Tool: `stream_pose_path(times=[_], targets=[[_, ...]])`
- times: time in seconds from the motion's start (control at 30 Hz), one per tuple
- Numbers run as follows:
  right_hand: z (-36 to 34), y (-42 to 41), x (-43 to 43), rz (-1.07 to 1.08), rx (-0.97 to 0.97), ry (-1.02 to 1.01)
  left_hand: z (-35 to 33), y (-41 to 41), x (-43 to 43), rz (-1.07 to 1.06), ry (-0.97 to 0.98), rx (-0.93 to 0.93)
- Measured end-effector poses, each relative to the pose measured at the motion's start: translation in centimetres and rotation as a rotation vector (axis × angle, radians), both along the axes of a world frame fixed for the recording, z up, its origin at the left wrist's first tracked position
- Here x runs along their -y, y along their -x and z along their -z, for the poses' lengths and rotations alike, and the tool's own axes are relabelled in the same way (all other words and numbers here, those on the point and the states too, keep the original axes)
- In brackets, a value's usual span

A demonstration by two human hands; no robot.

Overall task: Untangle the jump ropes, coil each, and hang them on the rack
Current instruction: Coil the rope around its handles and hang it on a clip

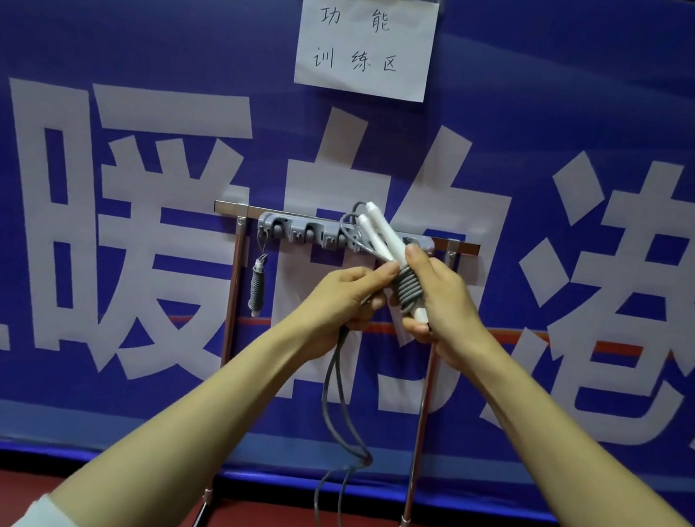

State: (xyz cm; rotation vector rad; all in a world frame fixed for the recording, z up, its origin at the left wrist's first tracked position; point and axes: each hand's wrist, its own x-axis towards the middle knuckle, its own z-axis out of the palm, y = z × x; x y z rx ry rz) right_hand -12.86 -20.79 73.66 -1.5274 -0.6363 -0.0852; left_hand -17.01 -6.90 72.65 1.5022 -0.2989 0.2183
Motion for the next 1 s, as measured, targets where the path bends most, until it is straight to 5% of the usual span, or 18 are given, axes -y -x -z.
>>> stream_pose_path(times=[0.23,0.67,0.8,1.0], targets=[[0.5,-0.3,1.4,0.051,0.057,0.137,-0.7,0.7,-2.1,0.085,-0.291,-0.158],[0.9,1.0,0.8,-0.228,-0.206,-0.012,2.0,0.4,-2.1,-0.104,-0.176,0.065],[0.5,1.1,1.0,-0.435,-0.292,-0.134,2.1,-0.2,-2.6,0.008,-0.100,0.096],[0.0,1.2,1.9,-0.667,-0.405,-0.026,1.7,-1.3,-4.7,0.199,-0.100,0.118]])
